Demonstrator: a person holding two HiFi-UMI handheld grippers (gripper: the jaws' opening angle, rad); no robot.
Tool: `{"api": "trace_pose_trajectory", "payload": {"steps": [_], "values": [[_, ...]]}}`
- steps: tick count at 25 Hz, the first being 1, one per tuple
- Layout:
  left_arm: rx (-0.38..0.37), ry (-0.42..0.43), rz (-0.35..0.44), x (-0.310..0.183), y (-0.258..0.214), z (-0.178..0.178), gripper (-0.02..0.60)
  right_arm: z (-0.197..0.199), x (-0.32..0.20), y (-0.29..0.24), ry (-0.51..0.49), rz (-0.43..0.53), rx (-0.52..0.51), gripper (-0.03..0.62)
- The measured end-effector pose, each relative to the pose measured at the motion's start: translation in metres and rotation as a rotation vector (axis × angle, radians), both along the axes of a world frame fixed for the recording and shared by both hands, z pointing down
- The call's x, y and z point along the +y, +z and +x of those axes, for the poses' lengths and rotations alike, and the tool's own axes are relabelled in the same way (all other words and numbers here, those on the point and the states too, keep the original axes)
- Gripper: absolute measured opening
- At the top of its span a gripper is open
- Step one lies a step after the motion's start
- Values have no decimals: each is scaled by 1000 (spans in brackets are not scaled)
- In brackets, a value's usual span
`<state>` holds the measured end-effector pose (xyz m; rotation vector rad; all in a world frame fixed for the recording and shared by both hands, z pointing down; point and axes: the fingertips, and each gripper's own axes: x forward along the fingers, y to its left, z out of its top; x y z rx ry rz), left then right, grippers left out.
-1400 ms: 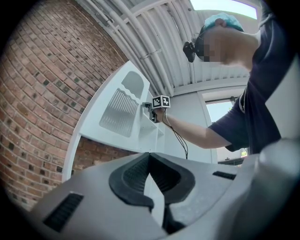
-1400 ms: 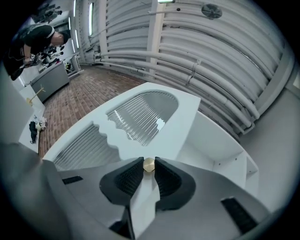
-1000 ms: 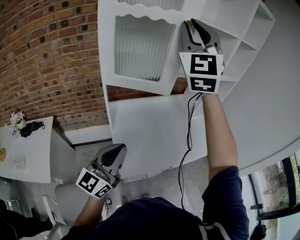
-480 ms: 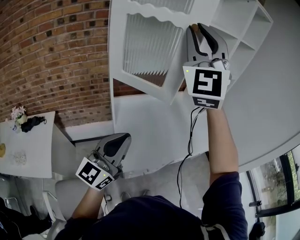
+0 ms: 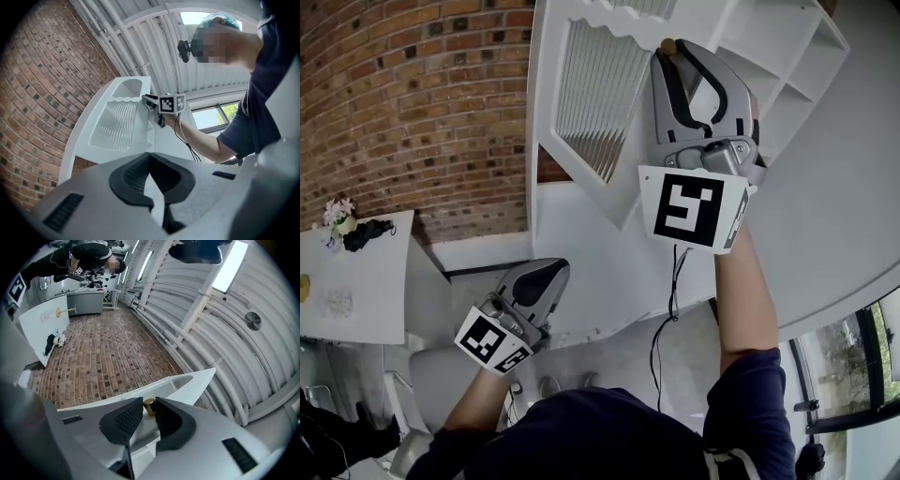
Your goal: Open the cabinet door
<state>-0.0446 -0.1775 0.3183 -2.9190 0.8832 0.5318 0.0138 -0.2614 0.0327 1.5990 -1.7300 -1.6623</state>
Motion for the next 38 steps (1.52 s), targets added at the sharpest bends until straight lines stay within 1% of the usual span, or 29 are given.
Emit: {"api": "trace_pose_trajectory", "payload": {"steps": [4,10,18,22,26,30,34,38], "values": [[7,-15,-5,7,2,-9,0,-14,8,2,19,21,28,92],[18,-37,-8,14,4,-21,0,-50,18,4,69,83,138,92],[24,-81,-12,21,7,-41,0,-108,35,7,16,120,208,91],[26,-103,-6,23,4,-53,0,-127,37,5,-4,123,211,89],[20,-111,-6,26,6,-58,0,-127,40,7,-40,113,186,89],[5,-89,5,28,4,-46,0,-118,57,9,-146,92,145,87],[-19,-55,19,25,-3,-22,0,-89,72,11,-230,57,88,75],[-48,-26,30,19,-8,6,0,-45,67,18,-277,-31,-23,72]]}}
